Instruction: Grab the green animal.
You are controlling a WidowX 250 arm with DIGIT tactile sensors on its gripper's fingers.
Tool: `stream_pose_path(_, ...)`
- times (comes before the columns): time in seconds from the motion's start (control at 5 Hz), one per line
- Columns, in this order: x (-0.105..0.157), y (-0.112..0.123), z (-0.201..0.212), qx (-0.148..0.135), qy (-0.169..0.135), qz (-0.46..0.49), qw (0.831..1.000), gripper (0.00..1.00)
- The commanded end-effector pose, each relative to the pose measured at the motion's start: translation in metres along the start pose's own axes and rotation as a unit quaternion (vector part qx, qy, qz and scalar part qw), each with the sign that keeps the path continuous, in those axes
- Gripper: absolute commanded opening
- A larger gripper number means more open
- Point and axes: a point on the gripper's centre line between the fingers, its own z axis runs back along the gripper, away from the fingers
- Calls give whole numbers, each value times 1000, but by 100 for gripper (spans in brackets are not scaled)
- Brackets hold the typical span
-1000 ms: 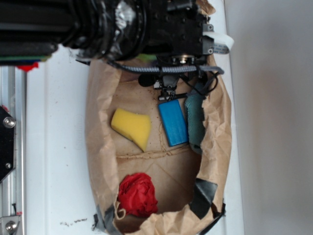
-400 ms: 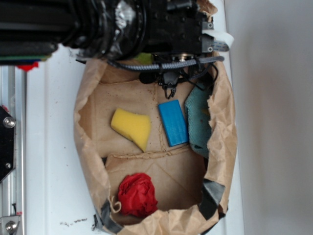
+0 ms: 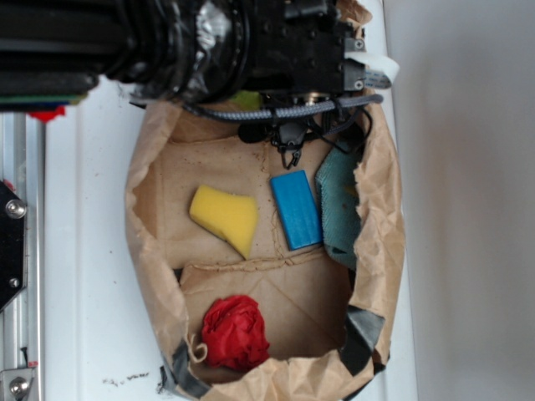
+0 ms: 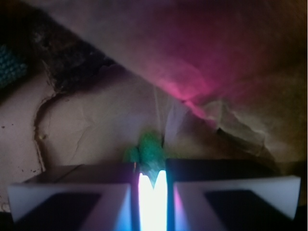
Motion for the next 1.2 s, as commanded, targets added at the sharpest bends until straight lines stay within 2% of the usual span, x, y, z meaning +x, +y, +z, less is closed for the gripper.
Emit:
stream_pose_path(0.0,-3,1,47,-49,-16,-3,999,0)
stream_pose_path(0.2,-10,2,86,-103,-15,-11,995,0)
stream_pose_path(0.4,-15,1,115,-143,-16,-19,989,0)
stream_pose_path(0.6,-17,4,133,-168,-15,-24,985,0)
stream_pose_path(0.8,-18,5,132,-166,-17,-24,986,0)
stream_pose_path(1.0,-17,6,125,-153,-21,-23,988,21)
